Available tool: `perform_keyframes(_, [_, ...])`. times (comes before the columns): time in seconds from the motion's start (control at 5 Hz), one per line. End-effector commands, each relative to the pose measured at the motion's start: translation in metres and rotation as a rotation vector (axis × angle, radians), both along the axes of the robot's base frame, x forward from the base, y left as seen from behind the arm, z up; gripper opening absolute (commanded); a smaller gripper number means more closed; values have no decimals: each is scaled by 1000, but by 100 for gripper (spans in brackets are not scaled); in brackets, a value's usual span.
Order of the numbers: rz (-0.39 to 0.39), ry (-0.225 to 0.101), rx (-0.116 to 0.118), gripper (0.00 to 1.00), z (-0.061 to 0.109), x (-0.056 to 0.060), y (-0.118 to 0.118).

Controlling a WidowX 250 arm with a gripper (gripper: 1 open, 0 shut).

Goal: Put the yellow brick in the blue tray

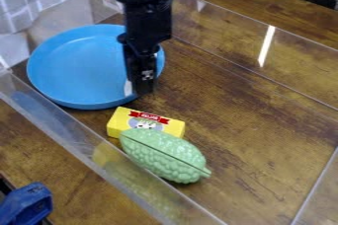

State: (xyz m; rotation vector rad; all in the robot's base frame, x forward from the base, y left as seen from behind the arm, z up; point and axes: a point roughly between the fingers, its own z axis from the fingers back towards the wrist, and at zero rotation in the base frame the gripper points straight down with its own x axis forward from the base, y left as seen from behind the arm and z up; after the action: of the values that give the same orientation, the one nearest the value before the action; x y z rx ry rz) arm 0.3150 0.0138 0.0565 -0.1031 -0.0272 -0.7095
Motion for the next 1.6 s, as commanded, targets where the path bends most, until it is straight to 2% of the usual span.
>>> perform_keyframes(0.0, [-93,-71,8,0,22,1,0])
perform_keyframes(0.4, [-264,-108,-7,0,34,4,-2])
perform_keyframes(0.6, [-372,-131,-12,0,39,0,-6])
perform_keyframes(0.8, [-478,-156,-8,0,44,-1,-8])
perform_keyframes(1.2, [-482,-156,-34,0,48,-10,12])
perform_keyframes(1.4, [-438,-158,-39,100,36,-8,15])
